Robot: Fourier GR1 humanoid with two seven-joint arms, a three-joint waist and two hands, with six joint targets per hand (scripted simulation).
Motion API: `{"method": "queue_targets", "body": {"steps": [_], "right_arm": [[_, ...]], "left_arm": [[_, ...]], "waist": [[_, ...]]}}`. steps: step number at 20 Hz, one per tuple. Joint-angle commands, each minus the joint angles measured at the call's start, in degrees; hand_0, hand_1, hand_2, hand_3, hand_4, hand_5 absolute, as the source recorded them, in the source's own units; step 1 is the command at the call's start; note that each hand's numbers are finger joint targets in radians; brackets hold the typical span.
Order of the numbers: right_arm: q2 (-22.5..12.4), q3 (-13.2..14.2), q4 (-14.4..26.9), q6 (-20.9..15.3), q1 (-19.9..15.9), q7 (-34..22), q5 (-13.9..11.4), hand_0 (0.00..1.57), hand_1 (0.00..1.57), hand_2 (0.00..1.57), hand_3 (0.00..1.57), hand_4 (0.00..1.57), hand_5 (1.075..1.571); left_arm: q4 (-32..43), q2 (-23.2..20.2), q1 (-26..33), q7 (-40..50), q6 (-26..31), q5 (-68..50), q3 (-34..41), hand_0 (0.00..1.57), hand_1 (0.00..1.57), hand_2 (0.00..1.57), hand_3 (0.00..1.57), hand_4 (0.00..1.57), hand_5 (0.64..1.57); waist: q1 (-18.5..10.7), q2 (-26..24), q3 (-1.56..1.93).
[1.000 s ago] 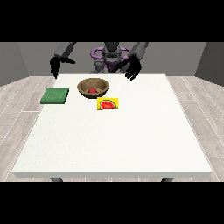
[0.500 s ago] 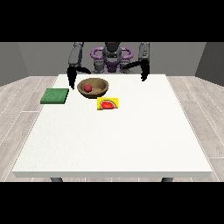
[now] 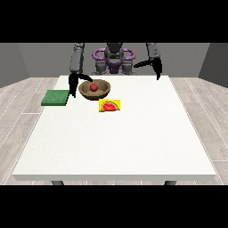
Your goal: Pick the cup and pour the ball into the bowl, then pick the bowl and place it on the pad
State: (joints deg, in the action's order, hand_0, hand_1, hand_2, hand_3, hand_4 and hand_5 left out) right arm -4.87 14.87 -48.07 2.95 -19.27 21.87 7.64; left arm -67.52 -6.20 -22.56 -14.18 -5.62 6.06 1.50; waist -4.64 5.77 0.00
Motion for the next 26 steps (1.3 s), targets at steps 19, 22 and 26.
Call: {"method": "queue_targets", "body": {"steps": [19, 22, 26], "right_arm": [[-4.03, -4.13, 13.17, -28.55, 0.5, -1.21, -14.46, 1.57, 1.57, 1.57, 1.49, 0.93, 1.563], [-4.46, -6.72, 11.26, -29.37, -0.57, -11.32, -16.63, 1.57, 1.57, 1.57, 1.26, 0.9, 1.566], [-4.01, -11.2, 6.61, -27.64, -0.86, -23.54, -19.15, 1.57, 1.57, 1.57, 0.94, 0.84, 1.563]], "left_arm": [[-5.69, -1.0, -1.41, -0.94, 6.0, -1.9, -0.82, 0.0, 0.0, 0.0, 0.0, 0.71, 1.515], [-3.35, 0.09, 0.26, 0.72, 5.05, -1.53, -0.98, 0.0, 0.0, 0.0, 0.0, 0.9, 1.466], [2.65, -3.28, 5.33, -1.06, 6.65, -4.23, 4.15, 0.0, 0.0, 0.0, 0.0, 0.97, 1.423]], "waist": [[-7.65, 6.12, -0.31], [-6.74, -0.07, -0.35], [-0.35, -9.14, -0.26]]}}
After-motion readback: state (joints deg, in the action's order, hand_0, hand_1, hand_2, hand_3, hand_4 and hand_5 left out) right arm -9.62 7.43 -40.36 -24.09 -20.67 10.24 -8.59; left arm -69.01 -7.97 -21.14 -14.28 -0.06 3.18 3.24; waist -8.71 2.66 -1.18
